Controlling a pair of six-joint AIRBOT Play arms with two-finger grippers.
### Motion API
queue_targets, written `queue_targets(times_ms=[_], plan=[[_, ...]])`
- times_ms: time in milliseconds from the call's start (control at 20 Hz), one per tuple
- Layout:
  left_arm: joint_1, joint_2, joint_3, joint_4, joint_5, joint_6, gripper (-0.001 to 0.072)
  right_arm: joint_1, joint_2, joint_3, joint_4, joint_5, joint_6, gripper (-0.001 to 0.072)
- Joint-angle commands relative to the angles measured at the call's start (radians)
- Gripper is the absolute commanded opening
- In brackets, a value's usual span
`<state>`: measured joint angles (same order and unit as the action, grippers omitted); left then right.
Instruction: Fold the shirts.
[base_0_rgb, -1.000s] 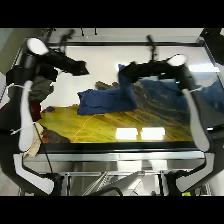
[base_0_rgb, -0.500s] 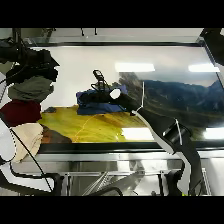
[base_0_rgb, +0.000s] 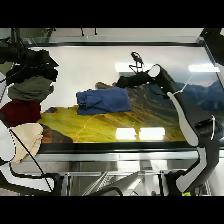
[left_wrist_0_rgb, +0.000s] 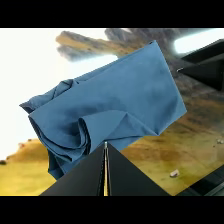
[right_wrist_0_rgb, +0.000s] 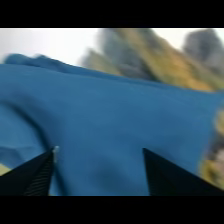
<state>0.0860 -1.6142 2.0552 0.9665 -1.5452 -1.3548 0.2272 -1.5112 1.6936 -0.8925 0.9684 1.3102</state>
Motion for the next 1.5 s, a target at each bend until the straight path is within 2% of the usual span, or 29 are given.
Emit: queue_targets(times_ms=[0, 100, 200, 500, 550, 600, 700, 900, 1100, 1300, 1450], plan=[[0.001, 0.000, 0.000, 0.000, 0.000, 0.000, 0.0016, -0.104, -0.072, -0.008, -0.091, 0.131, 0.074, 0.0641], [0.001, 0.000, 0.000, 0.000, 0.001, 0.000, 0.0017, -0.098, -0.127, -0.008, -0.065, 0.136, 0.040, 0.0641], [0.001, 0.000, -0.002, 0.001, 0.001, 0.000, 0.0016, -0.084, -0.170, -0.008, 0.040, 0.128, -0.008, 0.0641], [0.001, 0.001, -0.098, 0.000, 0.014, 0.001, 0.0017, -0.063, -0.250, -0.008, 0.168, 0.107, -0.049, 0.0623], [0.001, 0.002, -0.105, 0.000, 0.020, 0.001, 0.0017, -0.063, -0.251, -0.008, 0.226, 0.110, -0.088, 0.0416], [0.001, 0.002, -0.104, 0.000, 0.019, 0.001, 0.0016, -0.064, -0.247, -0.006, 0.301, 0.117, -0.145, 0.0135], [0.001, 0.002, -0.104, -0.001, 0.019, 0.000, 0.0016, -0.072, -0.217, -0.005, 0.397, 0.119, -0.195, 0.0024], [0.001, 0.002, -0.104, -0.002, 0.019, 0.000, 0.0016, -0.179, -0.072, 0.038, 0.377, 0.053, -0.202, 0.0023], [0.001, 0.002, -0.104, -0.002, 0.020, 0.000, 0.0016, -0.397, 0.116, 0.072, 0.339, 0.031, -0.098, 0.0022], [0.001, 0.002, -0.104, -0.002, 0.012, 0.000, 0.0016, -0.603, 0.216, 0.072, -0.079, 0.167, 0.204, 0.0021], [0.001, 0.002, -0.104, -0.002, -0.005, 0.000, 0.0016, -0.733, 0.242, 0.036, -0.365, 0.305, 0.320, 0.0021]])
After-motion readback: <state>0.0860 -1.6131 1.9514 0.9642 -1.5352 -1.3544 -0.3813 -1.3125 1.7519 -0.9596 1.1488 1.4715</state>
